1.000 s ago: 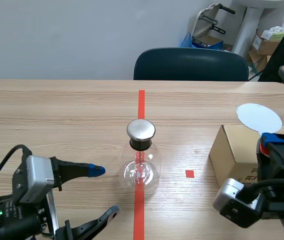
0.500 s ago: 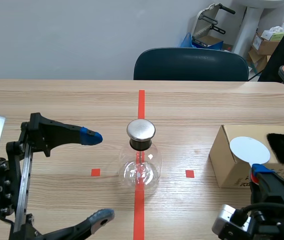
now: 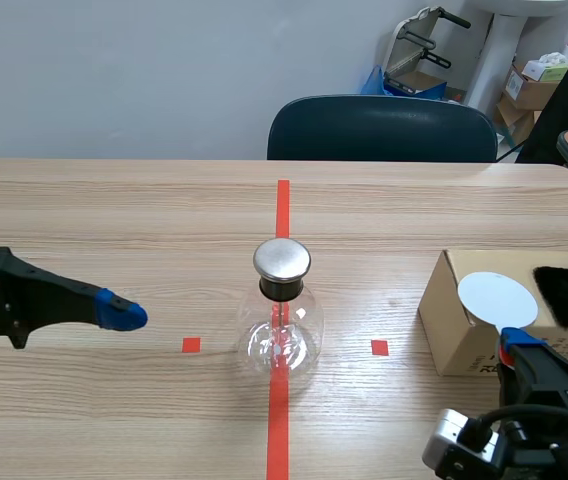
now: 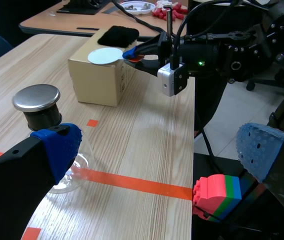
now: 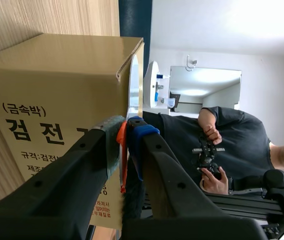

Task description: Do the electroscope experiment

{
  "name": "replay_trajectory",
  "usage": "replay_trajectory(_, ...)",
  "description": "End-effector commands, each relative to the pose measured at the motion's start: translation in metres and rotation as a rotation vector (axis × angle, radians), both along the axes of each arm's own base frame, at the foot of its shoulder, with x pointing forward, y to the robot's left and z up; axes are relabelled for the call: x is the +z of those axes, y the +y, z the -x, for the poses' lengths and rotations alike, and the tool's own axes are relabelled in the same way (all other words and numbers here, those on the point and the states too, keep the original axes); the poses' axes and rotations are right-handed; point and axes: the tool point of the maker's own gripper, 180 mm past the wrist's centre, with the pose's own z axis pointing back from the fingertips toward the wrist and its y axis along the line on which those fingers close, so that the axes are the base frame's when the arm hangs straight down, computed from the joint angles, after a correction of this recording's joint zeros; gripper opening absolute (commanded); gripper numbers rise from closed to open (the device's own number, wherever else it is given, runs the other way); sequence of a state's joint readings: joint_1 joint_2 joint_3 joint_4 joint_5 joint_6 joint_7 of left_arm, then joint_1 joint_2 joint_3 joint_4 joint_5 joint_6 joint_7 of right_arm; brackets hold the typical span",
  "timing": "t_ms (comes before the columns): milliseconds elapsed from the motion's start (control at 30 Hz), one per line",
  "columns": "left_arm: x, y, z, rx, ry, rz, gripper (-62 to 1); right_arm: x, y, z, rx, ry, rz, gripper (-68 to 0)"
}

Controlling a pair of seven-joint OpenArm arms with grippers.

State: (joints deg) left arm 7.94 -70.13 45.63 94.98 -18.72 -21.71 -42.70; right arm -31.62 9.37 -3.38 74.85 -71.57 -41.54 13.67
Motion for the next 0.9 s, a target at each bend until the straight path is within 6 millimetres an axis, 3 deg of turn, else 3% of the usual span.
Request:
replay_trajectory(0, 0.01, 0.0, 0.0, 0.0, 0.005, 0.04, 1.4, 0.018, -0.002, -0.006, 0.008, -0.083, 0.014, -66.4)
replay_trajectory(100, 0.019, 0.005, -0.006, 0.03, 0.024, 0.079, 1.4, 0.018, -0.002, -0.006, 0.008, -0.083, 0.014, -66.2)
replay_trajectory(167, 0.02, 0.007, -0.007, 0.035, 0.03, 0.084, 1.4, 0.018, -0.002, -0.006, 0.008, -0.083, 0.014, -61.2)
replay_trajectory(567, 0.027, 0.009, -0.011, 0.051, 0.016, 0.11, 1.4, 0.018, -0.001, -0.006, 0.008, -0.083, 0.014, -0.9)
replay_trajectory(867, 0.026, 0.009, -0.012, 0.058, -0.006, 0.101, 1.4, 0.018, -0.002, -0.006, 0.008, -0.082, 0.014, 0.4)
